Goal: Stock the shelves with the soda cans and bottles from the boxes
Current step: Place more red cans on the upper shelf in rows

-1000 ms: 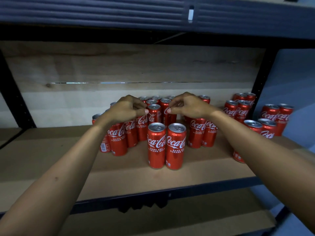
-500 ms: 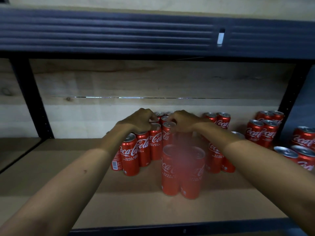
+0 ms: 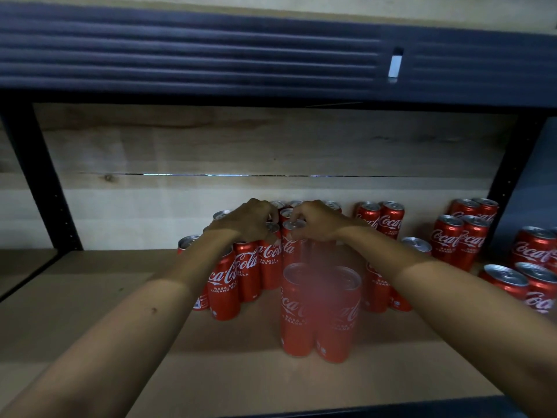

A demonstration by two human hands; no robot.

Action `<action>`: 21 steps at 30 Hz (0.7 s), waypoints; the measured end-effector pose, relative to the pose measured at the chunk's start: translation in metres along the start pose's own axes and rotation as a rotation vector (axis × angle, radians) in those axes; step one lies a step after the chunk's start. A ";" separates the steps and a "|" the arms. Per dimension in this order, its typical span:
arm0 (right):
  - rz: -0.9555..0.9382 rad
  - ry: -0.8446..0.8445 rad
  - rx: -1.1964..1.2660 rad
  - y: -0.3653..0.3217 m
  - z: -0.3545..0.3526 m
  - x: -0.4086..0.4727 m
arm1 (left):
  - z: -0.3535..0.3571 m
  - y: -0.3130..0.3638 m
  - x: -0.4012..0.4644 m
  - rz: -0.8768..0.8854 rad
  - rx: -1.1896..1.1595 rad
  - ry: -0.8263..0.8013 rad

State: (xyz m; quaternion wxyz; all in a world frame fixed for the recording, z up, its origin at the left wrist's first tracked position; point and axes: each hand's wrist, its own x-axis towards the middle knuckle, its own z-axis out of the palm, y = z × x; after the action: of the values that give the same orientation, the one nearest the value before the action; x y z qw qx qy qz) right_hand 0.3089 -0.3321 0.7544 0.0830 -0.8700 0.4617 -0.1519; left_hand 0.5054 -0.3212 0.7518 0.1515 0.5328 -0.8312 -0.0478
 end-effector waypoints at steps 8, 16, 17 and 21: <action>0.057 -0.025 0.057 0.000 -0.004 -0.003 | 0.004 0.008 -0.003 -0.025 -0.078 0.067; 0.090 -0.086 0.046 0.001 -0.013 -0.012 | 0.003 0.022 -0.009 -0.038 -0.087 0.042; 0.080 -0.087 0.039 0.000 -0.015 -0.014 | 0.003 0.023 -0.009 -0.032 -0.087 0.038; 0.074 -0.093 0.016 0.003 -0.023 -0.020 | 0.003 0.032 -0.007 0.009 -0.094 0.074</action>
State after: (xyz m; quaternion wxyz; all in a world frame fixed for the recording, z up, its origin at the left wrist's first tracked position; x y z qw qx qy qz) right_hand 0.2885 -0.3176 0.7717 0.1170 -0.8577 0.4880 -0.1120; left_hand 0.4799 -0.3014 0.7555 0.2069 0.5229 -0.8243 -0.0664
